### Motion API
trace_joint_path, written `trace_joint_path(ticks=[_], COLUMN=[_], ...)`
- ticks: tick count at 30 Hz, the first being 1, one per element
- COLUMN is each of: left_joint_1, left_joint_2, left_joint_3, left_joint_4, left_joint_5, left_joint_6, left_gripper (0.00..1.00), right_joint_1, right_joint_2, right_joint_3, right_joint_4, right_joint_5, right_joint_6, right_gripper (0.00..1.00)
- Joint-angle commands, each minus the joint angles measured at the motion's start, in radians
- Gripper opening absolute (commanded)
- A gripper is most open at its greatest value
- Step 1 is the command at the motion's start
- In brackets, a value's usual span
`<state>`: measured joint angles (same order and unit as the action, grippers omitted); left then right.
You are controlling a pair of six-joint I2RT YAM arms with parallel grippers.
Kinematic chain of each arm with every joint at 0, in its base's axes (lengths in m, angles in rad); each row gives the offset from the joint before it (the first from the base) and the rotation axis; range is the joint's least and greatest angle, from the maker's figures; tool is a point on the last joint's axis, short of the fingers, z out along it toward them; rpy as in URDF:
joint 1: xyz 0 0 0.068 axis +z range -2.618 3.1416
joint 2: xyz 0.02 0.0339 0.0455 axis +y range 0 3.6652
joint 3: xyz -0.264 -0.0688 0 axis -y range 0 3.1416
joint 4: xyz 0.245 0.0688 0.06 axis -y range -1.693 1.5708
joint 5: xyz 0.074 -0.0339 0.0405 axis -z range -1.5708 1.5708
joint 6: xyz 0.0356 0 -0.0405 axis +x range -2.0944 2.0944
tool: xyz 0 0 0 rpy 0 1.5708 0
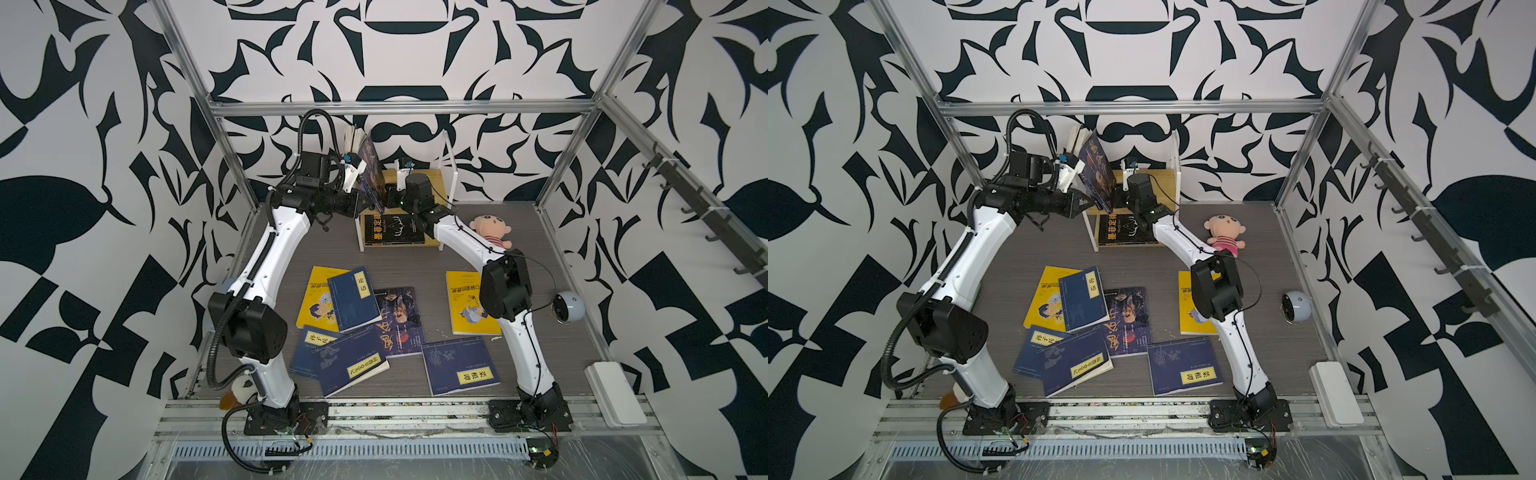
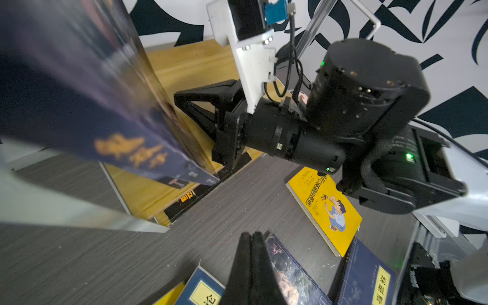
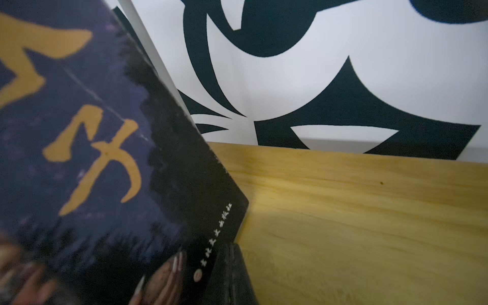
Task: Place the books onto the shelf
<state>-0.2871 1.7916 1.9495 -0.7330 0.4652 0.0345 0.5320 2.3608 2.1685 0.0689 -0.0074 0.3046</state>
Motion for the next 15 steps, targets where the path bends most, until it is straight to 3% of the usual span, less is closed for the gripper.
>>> trace_joint_path(ticks=[1,15], left_joint_1=[0.003,0.009], left_joint_2=[0.039,0.136], left_joint_3=[0.051,0.151], left_joint_4=[-0.009,-0.040], left_joint_5=[-0.026,-0.077], left_joint_6=[0.012,0.018], left_gripper=[0.00,0.00], right_joint_1=[0.005,0.022], right_joint_2=[-0.004,0.086], right_joint_3=[0.061,0.187], right_joint_4=[0.001,-0.039], right_joint_5=[-0.013,-0.009], right_joint_6=[0.045,0.066], right_gripper=[0.00,0.00])
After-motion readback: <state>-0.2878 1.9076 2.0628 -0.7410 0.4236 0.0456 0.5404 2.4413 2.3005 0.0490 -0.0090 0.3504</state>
